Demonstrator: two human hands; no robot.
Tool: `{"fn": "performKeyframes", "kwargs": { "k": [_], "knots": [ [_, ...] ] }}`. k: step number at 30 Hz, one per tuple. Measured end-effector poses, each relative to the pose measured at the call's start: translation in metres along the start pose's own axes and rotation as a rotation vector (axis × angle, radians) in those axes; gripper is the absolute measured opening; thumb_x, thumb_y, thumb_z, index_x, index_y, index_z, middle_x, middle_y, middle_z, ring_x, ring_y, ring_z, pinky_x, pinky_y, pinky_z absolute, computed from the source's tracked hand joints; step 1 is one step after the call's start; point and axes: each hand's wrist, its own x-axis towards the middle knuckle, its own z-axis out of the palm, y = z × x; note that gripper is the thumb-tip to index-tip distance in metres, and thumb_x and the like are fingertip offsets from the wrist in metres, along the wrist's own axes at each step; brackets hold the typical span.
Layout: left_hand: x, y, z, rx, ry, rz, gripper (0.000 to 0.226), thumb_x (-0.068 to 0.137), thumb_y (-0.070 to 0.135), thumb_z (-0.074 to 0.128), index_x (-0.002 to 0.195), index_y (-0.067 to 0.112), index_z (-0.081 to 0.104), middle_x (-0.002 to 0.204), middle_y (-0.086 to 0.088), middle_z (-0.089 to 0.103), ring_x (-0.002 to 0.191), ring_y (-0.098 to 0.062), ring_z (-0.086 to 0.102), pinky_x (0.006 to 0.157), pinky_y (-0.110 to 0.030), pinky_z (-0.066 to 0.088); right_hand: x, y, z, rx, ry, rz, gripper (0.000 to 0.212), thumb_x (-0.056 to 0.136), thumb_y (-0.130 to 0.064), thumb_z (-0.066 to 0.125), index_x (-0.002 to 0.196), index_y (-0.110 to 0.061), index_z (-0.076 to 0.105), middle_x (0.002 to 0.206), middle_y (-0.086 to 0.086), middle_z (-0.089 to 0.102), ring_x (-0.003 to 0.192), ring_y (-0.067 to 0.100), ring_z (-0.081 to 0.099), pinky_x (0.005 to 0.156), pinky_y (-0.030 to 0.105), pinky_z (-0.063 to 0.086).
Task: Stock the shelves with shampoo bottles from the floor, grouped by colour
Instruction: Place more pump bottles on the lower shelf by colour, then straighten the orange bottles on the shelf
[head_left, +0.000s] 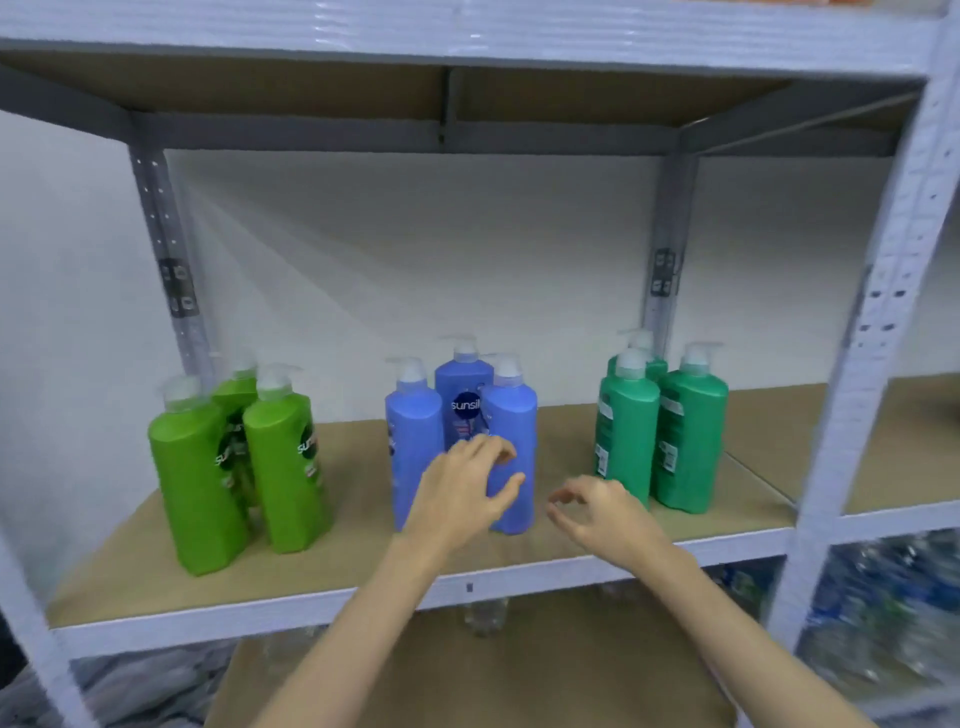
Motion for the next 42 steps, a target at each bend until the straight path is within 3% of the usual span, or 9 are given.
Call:
{"fn": "performKeyframes", "kwargs": {
  "k": [3,6,10,15,22,29,33,37,42],
  "knots": [
    [0.040,0.018,0.003,0.055,0.055,0.139,0.023,0.083,0.038,0.049,0.092,0.019,0.059,0.086,0.006,0.064,0.077,-0.015,0.061,0.062,-0.020,0.042,0.017,0.017,-0.037,-0.089,-0.005,0.039,0.026,0.086,-0.040,0.056,0.102,-0.022,0.065,0.107,-0.002,0.067,0.103,0.021,0.060,0.081,0.031,0.047],
    [0.077,0.032,-0.010,0.060,0.058,0.166,0.020,0.081,0.040,0.046,0.089,0.024,0.055,0.080,0.008,0.063,0.071,-0.013,0.062,0.061,-0.023,0.046,0.032,0.019,-0.080,-0.085,0.025,0.068,0.025,0.086,-0.039,0.056,0.103,-0.023,0.065,0.108,-0.006,0.067,0.102,0.017,0.060,0.081,0.030,0.048],
    [0.130,0.059,-0.055,0.097,-0.157,0.086,0.046,0.079,0.050,0.032,0.103,0.020,0.057,0.099,0.004,0.064,0.093,-0.018,0.060,0.076,-0.032,0.051,0.051,-0.003,-0.145,-0.074,0.046,0.083,0.026,0.087,-0.038,0.056,0.105,-0.021,0.065,0.109,-0.005,0.066,0.105,0.016,0.059,0.083,0.028,0.045],
    [0.183,0.082,-0.123,0.171,-0.412,-0.066,0.034,0.089,0.037,0.050,0.118,0.019,0.050,0.119,0.002,0.058,0.114,-0.019,0.052,0.091,-0.030,0.040,0.056,-0.048,-0.247,-0.120,-0.079,0.138,0.034,0.091,-0.038,0.051,0.114,-0.015,0.060,0.116,0.002,0.062,0.110,0.019,0.055,0.086,0.027,0.041],
    [0.248,0.150,-0.233,0.041,-0.599,-0.230,0.032,0.087,0.026,0.054,0.117,0.013,0.053,0.105,-0.003,0.061,0.108,-0.024,0.056,0.086,-0.029,0.041,0.043,-0.112,-0.387,-0.145,-0.244,0.210,0.036,0.089,-0.037,0.055,0.117,-0.015,0.059,0.123,0.007,0.058,0.116,0.024,0.052,0.093,0.032,0.043],
    [0.304,0.219,-0.299,0.025,-0.572,-0.148,0.040,0.088,0.031,0.056,0.123,0.017,0.046,0.113,-0.005,0.059,0.107,-0.025,0.054,0.087,-0.037,0.045,0.048,-0.133,-0.476,-0.070,-0.247,0.281,0.042,0.085,-0.037,0.061,0.121,-0.016,0.053,0.123,0.009,0.055,0.112,0.026,0.053,0.086,0.031,0.042],
    [0.324,0.244,-0.288,-0.018,-0.591,-0.126,0.044,0.088,0.033,0.057,0.126,0.015,0.043,0.118,-0.007,0.055,0.108,-0.025,0.052,0.086,-0.035,0.044,0.061,-0.117,-0.503,-0.010,-0.206,0.294,0.040,0.086,-0.032,0.060,0.120,-0.014,0.053,0.118,0.013,0.057,0.093,0.023,0.055,0.066,0.023,0.041],
    [0.353,0.262,-0.262,-0.076,-0.513,-0.126,0.045,0.088,0.032,0.057,0.126,0.013,0.043,0.123,-0.007,0.052,0.114,-0.024,0.049,0.092,-0.034,0.043,0.075,-0.091,-0.521,-0.014,-0.095,0.284,0.045,0.088,-0.034,0.058,0.128,-0.015,0.049,0.123,0.010,0.055,0.111,0.025,0.053,0.087,0.033,0.043],
    [0.394,0.282,-0.233,-0.263,-0.303,-0.208,0.041,0.089,0.027,0.056,0.127,0.019,0.041,0.129,-0.003,0.045,0.117,-0.020,0.046,0.098,-0.036,0.042,0.100,-0.050,-0.546,0.126,0.143,0.286,0.043,0.087,-0.023,0.058,0.127,-0.012,0.046,0.121,0.013,0.056,0.112,0.031,0.053,0.090,0.037,0.046]
  ]
}}
